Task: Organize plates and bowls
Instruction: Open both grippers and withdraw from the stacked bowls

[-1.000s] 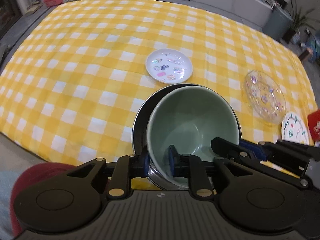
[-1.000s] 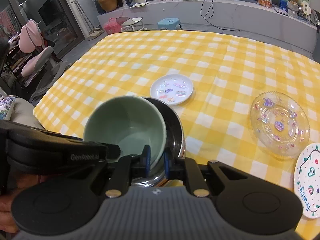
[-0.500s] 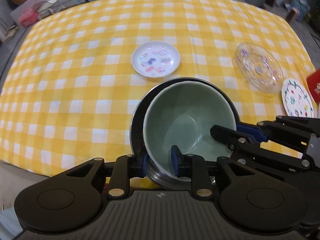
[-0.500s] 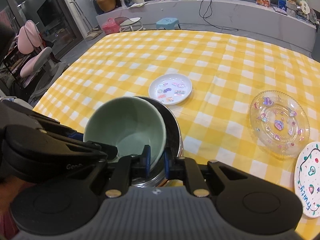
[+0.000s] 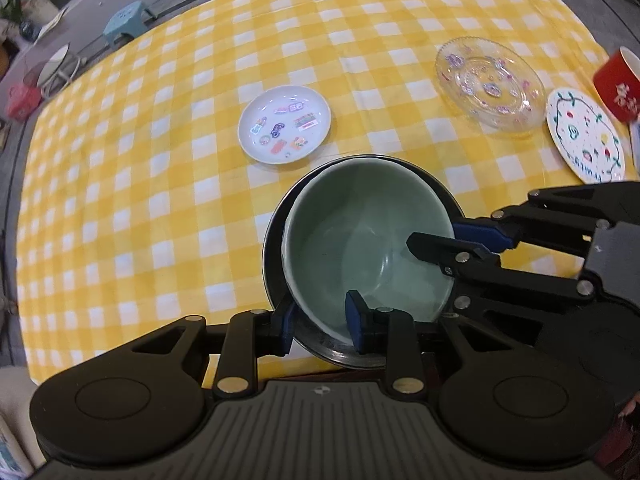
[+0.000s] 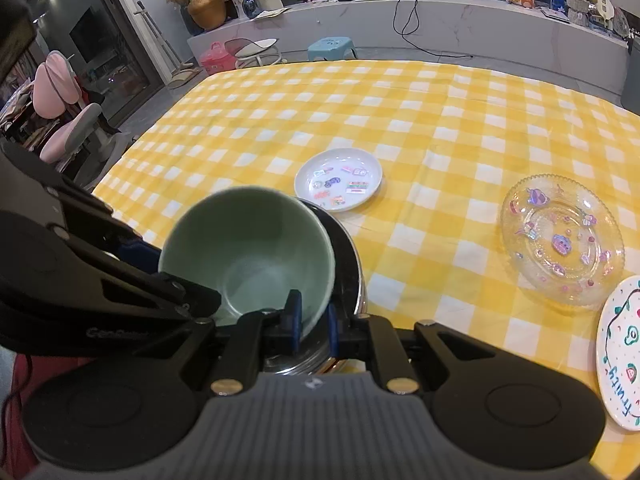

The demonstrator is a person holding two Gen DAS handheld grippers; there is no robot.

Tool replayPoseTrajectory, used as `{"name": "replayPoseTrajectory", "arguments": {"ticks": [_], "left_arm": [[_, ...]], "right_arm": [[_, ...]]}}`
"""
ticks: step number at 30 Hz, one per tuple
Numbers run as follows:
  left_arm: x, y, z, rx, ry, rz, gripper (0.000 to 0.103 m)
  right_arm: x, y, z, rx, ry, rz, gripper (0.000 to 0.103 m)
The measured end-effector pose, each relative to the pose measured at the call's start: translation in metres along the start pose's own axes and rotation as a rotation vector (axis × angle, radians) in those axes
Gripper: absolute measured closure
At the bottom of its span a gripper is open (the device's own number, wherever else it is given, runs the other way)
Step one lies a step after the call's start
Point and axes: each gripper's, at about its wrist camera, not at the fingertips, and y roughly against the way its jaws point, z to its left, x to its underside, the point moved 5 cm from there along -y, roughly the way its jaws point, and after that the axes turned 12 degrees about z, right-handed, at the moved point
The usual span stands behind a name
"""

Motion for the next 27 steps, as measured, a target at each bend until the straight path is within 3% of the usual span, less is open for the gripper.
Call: {"name": "replayPoseTrajectory", "arguments": {"ticks": [2,4,7,10,15,20,22,27], "left_arm": [[0.000,0.001,-0.003,-0.028,-0.028,-0.008,0.067],[0.001,0.006,-0.008,-0.128,-0.091,-0.045,0.054],[0.003,0.018,-0.014,-0.275,-0.153,-0.110,0.051],[0.002,0.026,-0.012,-0.253,-0.130,-0.139,0.049],[0.004,0.029,0.004,-0.209,0.015,-0.203,0.045],[0.010,0.006,0.020,-0.134,0.115,-0.181,0.044],[0.014,-0.001,0.026,-0.116,0.159,-0.184,0.044],[0.025,0.002,0.033,-0.030,0.215,-0.272,0.043]], "right_arm": [[0.000,0.000,0.000,-0.002,-0.001,0.000,0.092],[0.000,-0.001,0.001,-0.013,0.001,0.003,0.093],[-0.001,0.000,0.006,0.010,0.026,-0.016,0.095],[-0.001,0.000,0.007,0.008,0.030,-0.020,0.096],[-0.001,-0.001,0.007,0.032,0.062,-0.021,0.095],[0.002,0.000,0.021,0.089,0.155,-0.045,0.077],[0.003,0.001,0.023,0.111,0.178,-0.059,0.077],[0.000,0.013,0.025,0.152,0.207,-0.109,0.069]]}}
